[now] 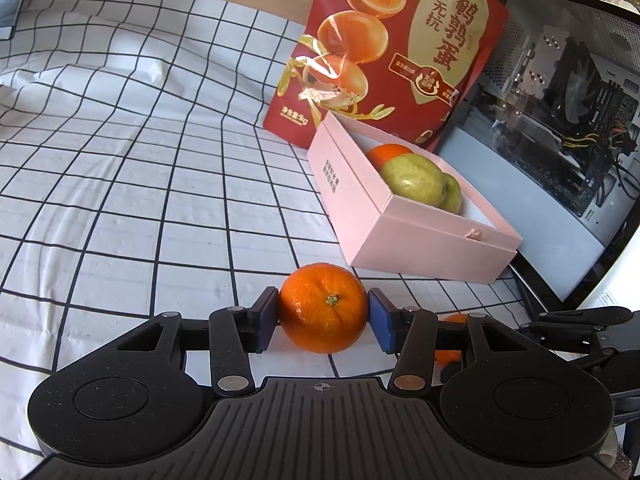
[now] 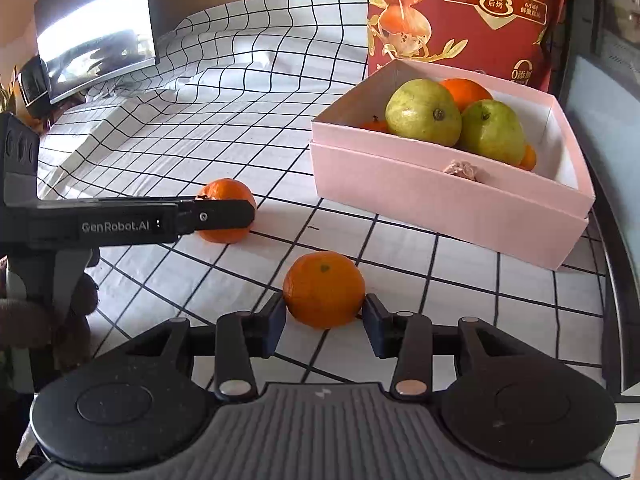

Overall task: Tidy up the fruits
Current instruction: 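Grasp the mandarin beside the pink box with the right tool while the left tool holds its mandarin, then release both mandarins into the pink box from the left and right tools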

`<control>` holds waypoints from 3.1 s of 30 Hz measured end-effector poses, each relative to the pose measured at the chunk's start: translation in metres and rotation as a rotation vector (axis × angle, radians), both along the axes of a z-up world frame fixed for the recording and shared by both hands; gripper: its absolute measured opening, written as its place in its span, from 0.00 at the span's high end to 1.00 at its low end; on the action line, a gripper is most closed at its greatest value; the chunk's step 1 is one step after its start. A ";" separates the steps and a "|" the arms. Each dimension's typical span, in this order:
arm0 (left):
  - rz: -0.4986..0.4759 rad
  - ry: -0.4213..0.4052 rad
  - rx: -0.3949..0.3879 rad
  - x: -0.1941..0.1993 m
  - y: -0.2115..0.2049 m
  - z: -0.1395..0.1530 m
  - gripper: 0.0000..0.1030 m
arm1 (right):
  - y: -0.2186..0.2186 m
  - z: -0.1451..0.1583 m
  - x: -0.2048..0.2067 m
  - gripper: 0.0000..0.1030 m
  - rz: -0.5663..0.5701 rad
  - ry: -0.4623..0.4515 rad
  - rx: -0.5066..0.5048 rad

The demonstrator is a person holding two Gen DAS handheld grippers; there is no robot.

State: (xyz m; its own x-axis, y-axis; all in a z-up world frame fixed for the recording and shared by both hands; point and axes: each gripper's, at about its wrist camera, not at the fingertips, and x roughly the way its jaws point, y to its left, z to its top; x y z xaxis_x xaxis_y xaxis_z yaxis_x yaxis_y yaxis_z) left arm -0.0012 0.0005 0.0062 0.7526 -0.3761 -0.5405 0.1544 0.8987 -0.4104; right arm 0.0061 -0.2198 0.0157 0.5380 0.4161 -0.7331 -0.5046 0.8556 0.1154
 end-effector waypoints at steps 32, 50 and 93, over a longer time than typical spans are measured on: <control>-0.014 -0.042 0.238 -0.027 -0.029 0.012 0.49 | -0.004 0.000 -0.009 0.59 -0.028 -0.107 -0.024; -0.097 -0.175 0.061 0.082 -0.047 0.115 0.49 | -0.026 0.116 0.035 0.59 -0.237 -0.293 -0.029; 0.051 -0.092 0.083 0.088 -0.009 0.070 0.49 | -0.016 0.098 0.139 0.37 -0.321 -0.182 0.075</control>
State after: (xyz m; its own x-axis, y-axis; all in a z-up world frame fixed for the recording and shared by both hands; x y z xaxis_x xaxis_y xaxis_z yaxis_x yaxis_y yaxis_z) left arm 0.0868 -0.0084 0.0759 0.8172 -0.2933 -0.4962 0.1416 0.9366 -0.3205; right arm 0.1450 -0.2356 0.1141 0.7687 0.2534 -0.5873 -0.2296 0.9663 0.1164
